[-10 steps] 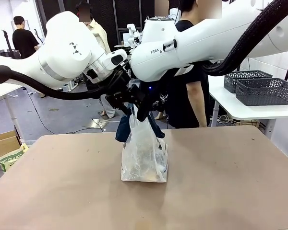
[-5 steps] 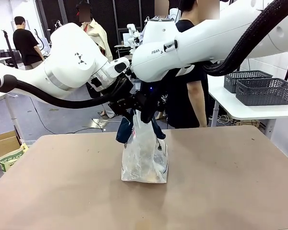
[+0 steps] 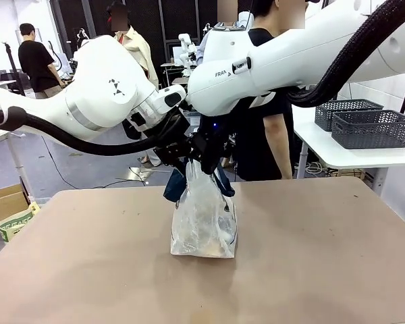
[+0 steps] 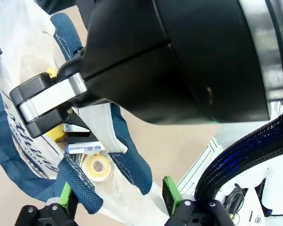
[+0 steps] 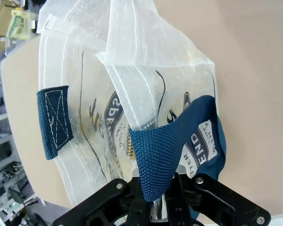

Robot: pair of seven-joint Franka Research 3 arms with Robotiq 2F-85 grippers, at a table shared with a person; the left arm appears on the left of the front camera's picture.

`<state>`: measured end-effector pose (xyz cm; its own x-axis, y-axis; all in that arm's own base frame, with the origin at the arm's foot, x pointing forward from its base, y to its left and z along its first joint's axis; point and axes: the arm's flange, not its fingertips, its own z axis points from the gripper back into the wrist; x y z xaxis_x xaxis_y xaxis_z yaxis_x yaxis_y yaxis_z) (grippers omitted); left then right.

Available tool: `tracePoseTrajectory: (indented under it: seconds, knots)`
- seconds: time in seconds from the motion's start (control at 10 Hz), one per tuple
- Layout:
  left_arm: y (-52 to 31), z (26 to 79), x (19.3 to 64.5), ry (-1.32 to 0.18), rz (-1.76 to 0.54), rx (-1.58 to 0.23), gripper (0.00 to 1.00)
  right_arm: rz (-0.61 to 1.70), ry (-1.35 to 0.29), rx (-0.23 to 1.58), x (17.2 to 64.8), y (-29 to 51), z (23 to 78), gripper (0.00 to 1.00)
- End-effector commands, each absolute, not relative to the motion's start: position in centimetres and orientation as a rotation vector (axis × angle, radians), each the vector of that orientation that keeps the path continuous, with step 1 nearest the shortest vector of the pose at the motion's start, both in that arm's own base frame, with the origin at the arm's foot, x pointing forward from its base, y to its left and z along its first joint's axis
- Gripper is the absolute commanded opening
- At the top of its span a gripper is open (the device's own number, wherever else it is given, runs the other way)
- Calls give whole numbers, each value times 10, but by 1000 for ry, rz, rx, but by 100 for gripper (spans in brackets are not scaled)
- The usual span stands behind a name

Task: Transfer purchased items from the store into the shopping bag.
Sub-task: Move the Reusable shopping bag to the right side of the table.

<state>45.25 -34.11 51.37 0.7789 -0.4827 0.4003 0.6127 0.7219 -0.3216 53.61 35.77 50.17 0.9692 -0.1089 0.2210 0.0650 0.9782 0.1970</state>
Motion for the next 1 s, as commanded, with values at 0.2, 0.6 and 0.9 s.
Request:
tracePoseTrajectory:
  seconds: [0.2, 0.6, 0.9]
  knots:
    - [-352, 506, 448, -285, -635, -388, 21, -78, -241, 218, 526, 360, 504, 0]
    - [-344, 511, 447, -295, -643, -361, 0, -76, -237, 221, 527, 360, 503, 0]
    - [-341, 513, 447, -300, -640, -361, 0, -77, -236, 229, 527, 359, 504, 0]
